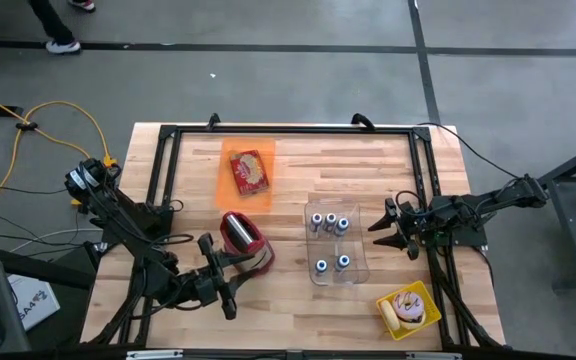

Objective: Pick & Place Food Item
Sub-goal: Return to Home Position

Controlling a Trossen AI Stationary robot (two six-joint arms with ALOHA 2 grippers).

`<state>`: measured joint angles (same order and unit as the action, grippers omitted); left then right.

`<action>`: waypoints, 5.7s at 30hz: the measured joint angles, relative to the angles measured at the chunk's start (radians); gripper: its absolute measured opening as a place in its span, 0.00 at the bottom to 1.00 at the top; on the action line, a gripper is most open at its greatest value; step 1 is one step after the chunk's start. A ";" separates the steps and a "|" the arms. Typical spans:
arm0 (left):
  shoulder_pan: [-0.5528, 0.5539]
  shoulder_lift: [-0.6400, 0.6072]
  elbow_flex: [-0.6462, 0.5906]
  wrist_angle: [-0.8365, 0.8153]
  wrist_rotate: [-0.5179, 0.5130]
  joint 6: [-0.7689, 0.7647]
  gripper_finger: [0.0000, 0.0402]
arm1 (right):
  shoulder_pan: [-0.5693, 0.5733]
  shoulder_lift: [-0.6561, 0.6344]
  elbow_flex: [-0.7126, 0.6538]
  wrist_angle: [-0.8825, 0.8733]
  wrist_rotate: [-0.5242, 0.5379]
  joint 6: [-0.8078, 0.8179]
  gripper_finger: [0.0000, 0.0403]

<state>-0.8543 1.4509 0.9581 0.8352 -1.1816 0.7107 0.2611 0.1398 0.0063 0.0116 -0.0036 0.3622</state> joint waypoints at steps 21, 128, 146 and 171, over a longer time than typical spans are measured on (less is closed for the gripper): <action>0.215 -0.051 0.000 -0.240 0.374 -0.300 0.34 | 0.000 0.000 0.000 0.000 0.000 0.000 0.47; 1.302 -1.448 -0.937 -0.809 0.870 -0.623 0.34 | 0.000 0.000 0.000 0.003 0.000 0.000 0.47; 1.302 -1.446 -0.866 -1.071 0.915 -0.606 0.34 | 0.000 0.000 0.000 0.003 0.000 0.000 0.47; 1.302 -1.445 -0.847 -1.067 0.898 -0.738 0.34 | 0.000 0.000 0.000 0.004 0.000 0.000 0.47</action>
<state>0.4473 0.0055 0.1109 -0.2314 -0.2836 -0.0277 0.2615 0.1398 0.0063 0.0158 -0.0036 0.3618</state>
